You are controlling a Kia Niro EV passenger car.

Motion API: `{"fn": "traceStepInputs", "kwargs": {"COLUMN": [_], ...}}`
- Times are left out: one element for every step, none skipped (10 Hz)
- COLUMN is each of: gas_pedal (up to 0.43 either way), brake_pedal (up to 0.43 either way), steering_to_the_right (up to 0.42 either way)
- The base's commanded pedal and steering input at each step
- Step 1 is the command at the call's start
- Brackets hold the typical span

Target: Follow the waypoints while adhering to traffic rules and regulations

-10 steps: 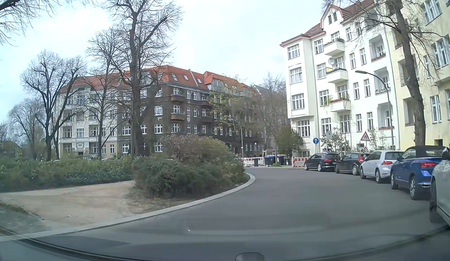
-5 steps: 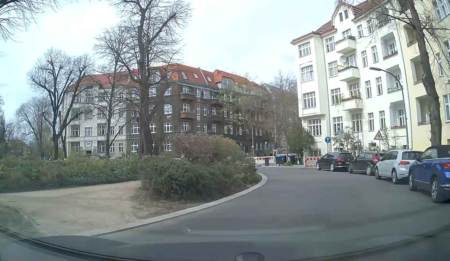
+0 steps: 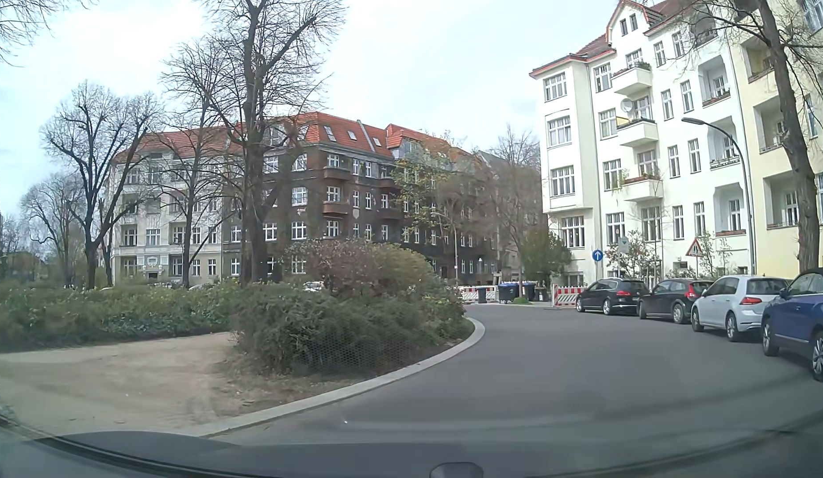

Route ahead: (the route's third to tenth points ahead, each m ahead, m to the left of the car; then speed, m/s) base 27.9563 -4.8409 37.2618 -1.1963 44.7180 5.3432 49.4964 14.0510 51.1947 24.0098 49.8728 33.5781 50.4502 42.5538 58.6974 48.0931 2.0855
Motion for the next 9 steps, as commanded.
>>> {"fn": "traceStepInputs", "kwargs": {"gas_pedal": [0.240,0.240,0.240,0.240,0.228,0.228,0.209,0.197,0.189], "brake_pedal": [0.000,0.000,0.000,0.000,0.000,0.000,0.000,0.000,0.000], "steering_to_the_right": [0.262,0.270,0.273,0.273,0.273,0.272,0.271,0.266,0.258]}}
